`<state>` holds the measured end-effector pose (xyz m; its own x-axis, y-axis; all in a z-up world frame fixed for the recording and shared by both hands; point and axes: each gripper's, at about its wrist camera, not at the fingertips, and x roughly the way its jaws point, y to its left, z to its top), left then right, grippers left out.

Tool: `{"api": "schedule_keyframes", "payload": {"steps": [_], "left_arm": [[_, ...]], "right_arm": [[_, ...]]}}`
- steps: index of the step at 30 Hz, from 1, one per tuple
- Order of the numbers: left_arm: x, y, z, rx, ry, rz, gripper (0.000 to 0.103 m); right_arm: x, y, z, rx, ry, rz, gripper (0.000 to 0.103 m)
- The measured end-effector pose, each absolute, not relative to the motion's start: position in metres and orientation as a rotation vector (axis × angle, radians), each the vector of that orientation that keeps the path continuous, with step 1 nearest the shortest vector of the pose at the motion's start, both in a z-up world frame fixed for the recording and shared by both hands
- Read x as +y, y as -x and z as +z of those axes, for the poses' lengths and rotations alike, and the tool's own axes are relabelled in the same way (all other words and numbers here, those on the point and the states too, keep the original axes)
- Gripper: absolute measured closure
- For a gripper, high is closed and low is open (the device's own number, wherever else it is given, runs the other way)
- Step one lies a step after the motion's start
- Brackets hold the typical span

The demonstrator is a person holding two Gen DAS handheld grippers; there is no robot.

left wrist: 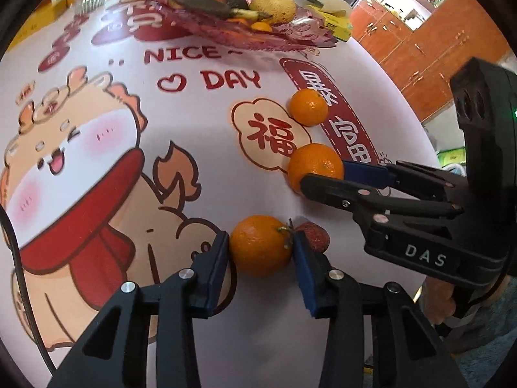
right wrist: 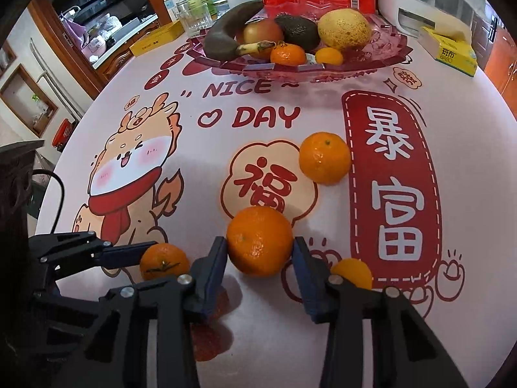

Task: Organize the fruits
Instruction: 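Grasp a mandarin with the left tool while the right tool grasps another mandarin, then carry both mandarins into the pink bowl and open both tools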

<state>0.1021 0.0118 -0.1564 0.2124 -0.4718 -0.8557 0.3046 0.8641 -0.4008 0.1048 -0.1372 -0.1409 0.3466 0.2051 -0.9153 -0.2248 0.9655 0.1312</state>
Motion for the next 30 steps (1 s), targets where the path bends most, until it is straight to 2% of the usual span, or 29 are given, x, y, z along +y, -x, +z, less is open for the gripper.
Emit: {"api": "schedule_keyframes", "payload": {"steps": [4, 13, 20, 30], "left_arm": [[0.012, -0.101, -0.156, 1.236, 0.169, -0.544, 0.066], [0.032, -0.109, -0.129, 1.185, 0.166, -0.426, 0.067], [0.044, -0.119, -0.067, 1.073, 0.197, -0.383, 0.067], [0.035, -0.132, 0.038, 0.877, 0.11, -0.387, 0.067]], "right_arm": [[-0.138, -0.104, -0.14, 1.186, 0.014, 0.277, 0.062], [-0.137, -0.099, -0.129, 1.169, 0.006, 0.286, 0.063], [-0.136, -0.1, -0.092, 1.098, -0.017, 0.298, 0.063], [-0.148, -0.107, -0.001, 0.919, -0.029, 0.308, 0.063]]}}
